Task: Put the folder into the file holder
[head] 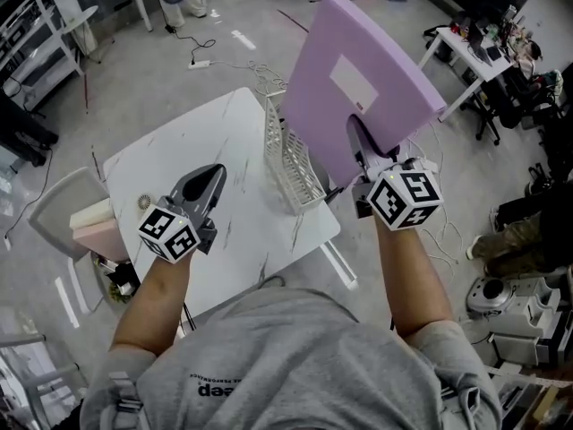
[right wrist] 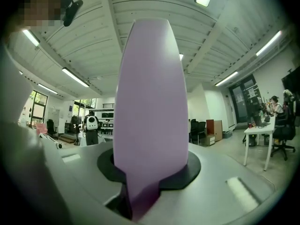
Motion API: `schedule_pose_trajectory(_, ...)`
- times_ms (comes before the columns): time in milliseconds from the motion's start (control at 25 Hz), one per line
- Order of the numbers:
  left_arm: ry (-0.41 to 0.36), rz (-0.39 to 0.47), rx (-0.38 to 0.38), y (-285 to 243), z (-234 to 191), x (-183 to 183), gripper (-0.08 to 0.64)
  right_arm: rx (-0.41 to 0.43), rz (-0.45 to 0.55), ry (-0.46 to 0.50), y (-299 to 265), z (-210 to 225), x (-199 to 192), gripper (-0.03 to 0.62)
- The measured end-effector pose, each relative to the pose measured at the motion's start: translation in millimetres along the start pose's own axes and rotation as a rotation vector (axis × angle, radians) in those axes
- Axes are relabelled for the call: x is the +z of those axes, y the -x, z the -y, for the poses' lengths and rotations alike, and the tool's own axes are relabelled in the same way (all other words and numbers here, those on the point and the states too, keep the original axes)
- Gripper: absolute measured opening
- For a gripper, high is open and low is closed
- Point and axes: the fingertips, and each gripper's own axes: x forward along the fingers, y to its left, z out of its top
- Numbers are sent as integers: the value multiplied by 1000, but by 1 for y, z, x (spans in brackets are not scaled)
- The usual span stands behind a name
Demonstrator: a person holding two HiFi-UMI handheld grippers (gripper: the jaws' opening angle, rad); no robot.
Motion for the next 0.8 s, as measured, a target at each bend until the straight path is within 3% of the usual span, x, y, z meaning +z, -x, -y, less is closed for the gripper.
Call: schedule_pose_trajectory(800,73,-120,-37,-11,-44,-49,58,-58,-70,-25,-36,3,-107,123)
